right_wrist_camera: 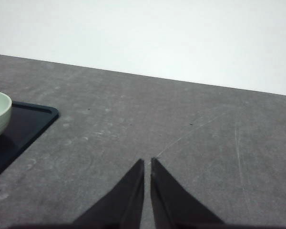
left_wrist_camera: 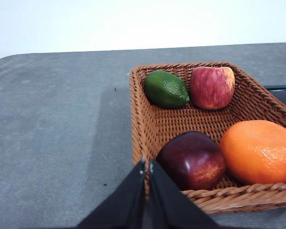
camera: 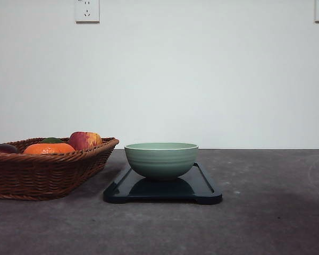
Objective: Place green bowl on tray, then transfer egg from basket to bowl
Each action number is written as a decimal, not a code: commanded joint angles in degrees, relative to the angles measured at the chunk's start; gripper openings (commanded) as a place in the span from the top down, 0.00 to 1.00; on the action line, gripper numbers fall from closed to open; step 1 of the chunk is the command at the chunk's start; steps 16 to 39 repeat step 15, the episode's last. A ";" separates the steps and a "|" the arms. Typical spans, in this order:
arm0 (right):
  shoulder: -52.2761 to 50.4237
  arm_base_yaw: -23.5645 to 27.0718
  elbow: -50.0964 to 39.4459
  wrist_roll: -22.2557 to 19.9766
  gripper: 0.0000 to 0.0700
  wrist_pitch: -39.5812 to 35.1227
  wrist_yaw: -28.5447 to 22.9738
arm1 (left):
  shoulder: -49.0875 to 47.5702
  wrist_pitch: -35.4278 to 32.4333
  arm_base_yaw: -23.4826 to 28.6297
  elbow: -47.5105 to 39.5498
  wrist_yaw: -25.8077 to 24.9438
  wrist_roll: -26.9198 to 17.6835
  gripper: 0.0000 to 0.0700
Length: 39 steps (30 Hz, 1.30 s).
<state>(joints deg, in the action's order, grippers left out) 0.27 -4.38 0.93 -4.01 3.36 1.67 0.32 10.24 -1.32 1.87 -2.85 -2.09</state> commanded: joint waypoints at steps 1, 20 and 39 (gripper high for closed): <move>-0.07 0.02 -0.22 1.01 0.98 -0.79 -0.17 | -0.09 0.46 -0.09 -1.07 0.04 0.17 1.00; -0.07 0.02 -0.22 0.99 0.98 -0.79 -0.16 | -0.09 0.46 -0.09 -1.07 0.04 0.17 1.00; -0.07 0.02 -0.22 0.99 0.98 -0.79 -0.16 | -0.09 0.46 -0.09 -1.07 0.04 0.17 1.00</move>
